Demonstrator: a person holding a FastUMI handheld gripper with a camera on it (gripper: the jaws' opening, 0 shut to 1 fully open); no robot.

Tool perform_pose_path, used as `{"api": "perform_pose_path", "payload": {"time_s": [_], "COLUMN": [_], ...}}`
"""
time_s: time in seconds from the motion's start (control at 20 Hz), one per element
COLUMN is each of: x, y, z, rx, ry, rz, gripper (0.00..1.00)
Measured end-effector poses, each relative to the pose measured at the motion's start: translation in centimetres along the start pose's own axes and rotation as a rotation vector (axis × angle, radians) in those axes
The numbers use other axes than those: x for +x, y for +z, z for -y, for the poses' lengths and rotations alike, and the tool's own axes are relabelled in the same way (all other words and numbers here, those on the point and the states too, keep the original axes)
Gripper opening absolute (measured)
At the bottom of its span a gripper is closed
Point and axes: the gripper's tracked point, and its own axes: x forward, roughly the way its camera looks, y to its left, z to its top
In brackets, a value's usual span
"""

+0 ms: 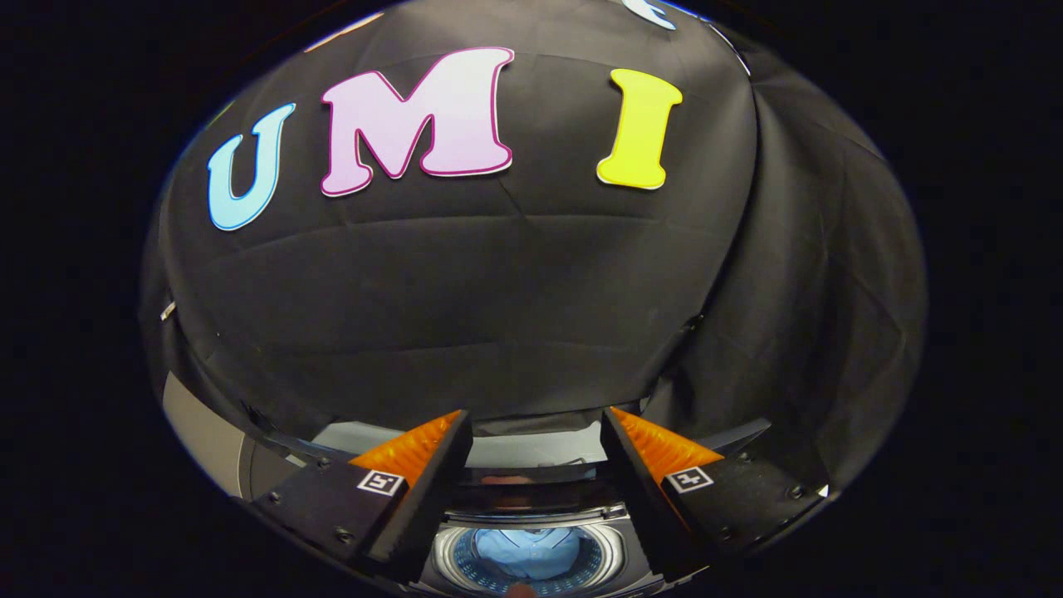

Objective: Put the clothes into the washing machine and then close the washing machine lid.

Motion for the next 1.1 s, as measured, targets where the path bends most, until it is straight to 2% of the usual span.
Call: {"api": "perform_pose_path", "payload": {"time_s": [0.5, 0.7, 1.1], "x": [-2.4, -4.2, -6.4], "y": [-1.6, -3.0, -5.5], "z": [0.5, 0.6, 0.9], "rx": [-0.007, -0.015, -0.01], "ry": [-0.027, -0.036, -0.01], "rz": [0.036, 0.002, 0.004], "gripper": [1.0, 1.0, 1.0]}}
